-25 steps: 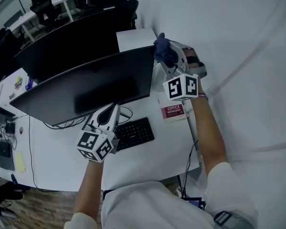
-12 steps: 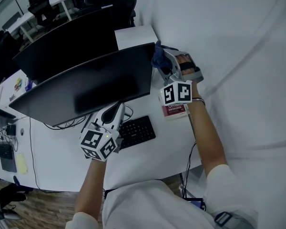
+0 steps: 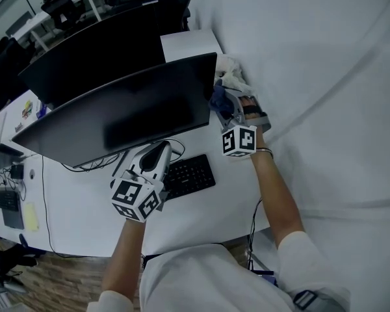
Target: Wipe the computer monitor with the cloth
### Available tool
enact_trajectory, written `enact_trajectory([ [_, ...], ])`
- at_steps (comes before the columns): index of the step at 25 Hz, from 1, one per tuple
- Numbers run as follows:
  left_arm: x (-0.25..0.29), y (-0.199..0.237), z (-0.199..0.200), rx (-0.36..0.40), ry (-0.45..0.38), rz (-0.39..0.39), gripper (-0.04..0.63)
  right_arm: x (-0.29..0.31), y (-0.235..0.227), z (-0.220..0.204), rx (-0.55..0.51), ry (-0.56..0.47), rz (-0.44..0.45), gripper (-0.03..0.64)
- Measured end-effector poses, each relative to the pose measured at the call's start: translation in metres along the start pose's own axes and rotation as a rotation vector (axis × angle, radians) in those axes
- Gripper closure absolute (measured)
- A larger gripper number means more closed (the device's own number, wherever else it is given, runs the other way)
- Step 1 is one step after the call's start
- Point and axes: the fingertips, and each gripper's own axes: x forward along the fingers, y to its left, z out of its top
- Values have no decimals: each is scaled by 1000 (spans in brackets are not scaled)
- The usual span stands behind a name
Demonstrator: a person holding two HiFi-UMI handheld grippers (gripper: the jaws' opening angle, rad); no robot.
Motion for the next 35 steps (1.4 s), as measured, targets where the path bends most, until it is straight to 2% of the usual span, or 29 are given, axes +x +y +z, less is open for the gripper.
enact_trajectory([
  [5, -3, 3, -2, 4, 7, 10, 584, 6, 32, -14, 54, 23, 38, 443],
  [13, -5, 12, -19, -10, 46, 33, 584, 14, 106, -44, 150, 85, 163, 443],
  [20, 0, 16, -29, -20, 62, 40, 584, 14, 143, -55, 265, 109, 212, 442],
  [23, 1, 17, -34, -27, 71, 42, 584, 14, 150, -55, 388, 116, 210, 442],
  [30, -6, 24, -38, -30, 81, 67, 584, 13, 163, -53, 763, 116, 208, 442],
  [35, -15, 28, -40, -36, 81, 94, 584, 15, 168, -52, 1081, 100, 178, 442],
])
